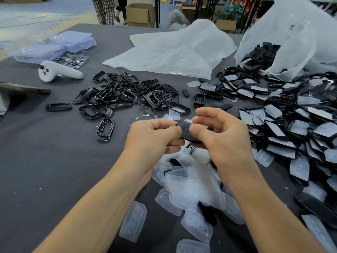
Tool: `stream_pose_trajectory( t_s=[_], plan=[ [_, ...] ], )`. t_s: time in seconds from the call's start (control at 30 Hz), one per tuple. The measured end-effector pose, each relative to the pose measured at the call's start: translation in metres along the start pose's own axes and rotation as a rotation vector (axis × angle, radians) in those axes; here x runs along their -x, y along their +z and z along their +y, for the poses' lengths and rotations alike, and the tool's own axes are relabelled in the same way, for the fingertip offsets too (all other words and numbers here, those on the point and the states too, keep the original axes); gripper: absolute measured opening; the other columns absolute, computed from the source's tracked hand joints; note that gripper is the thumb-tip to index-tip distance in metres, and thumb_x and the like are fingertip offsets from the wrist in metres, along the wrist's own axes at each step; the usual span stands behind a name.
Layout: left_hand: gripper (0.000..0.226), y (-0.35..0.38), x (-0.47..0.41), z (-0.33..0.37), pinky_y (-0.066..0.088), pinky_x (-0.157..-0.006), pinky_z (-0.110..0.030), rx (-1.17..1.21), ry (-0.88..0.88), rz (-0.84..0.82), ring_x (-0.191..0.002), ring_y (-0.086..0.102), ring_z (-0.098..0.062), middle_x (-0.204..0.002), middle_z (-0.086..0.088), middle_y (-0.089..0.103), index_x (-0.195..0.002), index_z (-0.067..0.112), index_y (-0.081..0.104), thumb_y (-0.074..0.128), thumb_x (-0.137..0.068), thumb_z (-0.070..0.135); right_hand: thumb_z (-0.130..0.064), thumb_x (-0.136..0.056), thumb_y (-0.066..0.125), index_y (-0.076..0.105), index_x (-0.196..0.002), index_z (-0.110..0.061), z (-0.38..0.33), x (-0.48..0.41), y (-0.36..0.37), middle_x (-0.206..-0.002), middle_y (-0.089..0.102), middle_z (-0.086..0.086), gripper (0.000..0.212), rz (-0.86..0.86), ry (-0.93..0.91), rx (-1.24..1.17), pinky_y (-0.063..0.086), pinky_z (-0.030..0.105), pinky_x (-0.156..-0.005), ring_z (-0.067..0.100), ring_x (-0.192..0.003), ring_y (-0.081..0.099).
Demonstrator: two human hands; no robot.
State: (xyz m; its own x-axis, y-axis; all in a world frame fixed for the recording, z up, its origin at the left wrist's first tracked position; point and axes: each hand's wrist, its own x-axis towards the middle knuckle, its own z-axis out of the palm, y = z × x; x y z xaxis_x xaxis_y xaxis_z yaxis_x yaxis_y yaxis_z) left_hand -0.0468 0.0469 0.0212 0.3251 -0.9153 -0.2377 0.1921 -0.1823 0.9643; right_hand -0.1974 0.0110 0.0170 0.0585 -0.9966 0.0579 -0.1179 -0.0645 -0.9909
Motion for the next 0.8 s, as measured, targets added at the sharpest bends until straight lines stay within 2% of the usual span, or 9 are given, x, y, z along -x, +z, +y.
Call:
stream_pose_trajectory(
  t_s=[0.1, 0.23, 0.47, 0.57, 0.67, 0.8],
  plan=[
    [0.014, -0.0001, -0.0004, -0.0007, 0.058, -0.057, -0.021, 0.012, 0.007, 0.010, -0.062, 0.073, -0.015, -0.073, -0.009, 0.077, -0.100, 0.003, 0.074, 0.079, -0.086, 0.002, -0.005, -0.084, 0.075, 0.076, -0.099, -0.025, -0.0026, 0.0015, 0.0008, -0.080, 0.078, 0.007, 0.025, -0.068, 0.029, -0.074, 0.065, 0.039, -0.071, 0.026, -0.071, 0.077],
    [0.008, -0.0021, 0.0002, -0.0004, 0.058, -0.057, -0.022, -0.053, 0.061, -0.026, -0.058, 0.070, -0.013, -0.071, -0.005, 0.077, -0.095, 0.010, 0.077, 0.077, -0.088, 0.007, 0.009, -0.087, 0.071, 0.077, -0.089, -0.011, -0.0036, 0.0027, 0.0006, -0.075, 0.078, 0.009, 0.021, -0.062, 0.022, -0.120, 0.063, 0.031, -0.063, 0.025, -0.064, 0.075],
    [0.010, -0.0022, 0.0010, 0.0008, 0.056, -0.050, -0.023, -0.098, 0.168, 0.040, -0.048, 0.065, -0.014, -0.063, -0.010, 0.073, -0.086, 0.008, 0.077, 0.078, -0.086, -0.002, 0.014, -0.085, 0.070, 0.076, -0.083, -0.011, -0.0041, 0.0027, 0.0009, -0.077, 0.078, 0.010, 0.025, -0.134, 0.044, -0.231, 0.061, 0.029, -0.060, 0.024, -0.064, 0.073],
    [0.014, -0.0023, 0.0017, -0.0002, 0.056, -0.051, -0.023, -0.111, 0.200, 0.064, -0.049, 0.066, -0.015, -0.064, -0.011, 0.075, -0.082, 0.013, 0.078, 0.079, -0.086, -0.001, 0.014, -0.086, 0.069, 0.077, -0.084, -0.010, -0.0039, 0.0023, 0.0004, -0.078, 0.078, 0.011, 0.025, -0.144, 0.060, -0.264, 0.059, 0.026, -0.058, 0.024, -0.063, 0.073],
    [0.015, -0.0023, 0.0006, -0.0015, 0.056, -0.053, -0.025, -0.160, 0.223, 0.062, -0.051, 0.067, -0.016, -0.065, -0.008, 0.076, -0.081, 0.019, 0.079, 0.079, -0.086, 0.004, 0.008, -0.088, 0.070, 0.079, -0.082, -0.011, -0.0043, 0.0025, 0.0000, -0.078, 0.078, 0.011, 0.022, -0.133, 0.044, -0.257, 0.062, 0.030, -0.060, 0.026, -0.065, 0.074],
    [0.011, -0.0031, 0.0003, -0.0022, 0.057, -0.055, -0.029, -0.215, 0.273, 0.037, -0.053, 0.069, -0.016, -0.064, -0.005, 0.075, -0.081, 0.025, 0.081, 0.082, -0.080, 0.014, -0.004, -0.089, 0.074, 0.078, -0.079, -0.014, -0.0026, 0.0043, 0.0024, -0.077, 0.078, 0.010, 0.015, -0.107, -0.016, -0.185, 0.065, 0.044, -0.069, 0.027, -0.074, 0.078]
  ],
)
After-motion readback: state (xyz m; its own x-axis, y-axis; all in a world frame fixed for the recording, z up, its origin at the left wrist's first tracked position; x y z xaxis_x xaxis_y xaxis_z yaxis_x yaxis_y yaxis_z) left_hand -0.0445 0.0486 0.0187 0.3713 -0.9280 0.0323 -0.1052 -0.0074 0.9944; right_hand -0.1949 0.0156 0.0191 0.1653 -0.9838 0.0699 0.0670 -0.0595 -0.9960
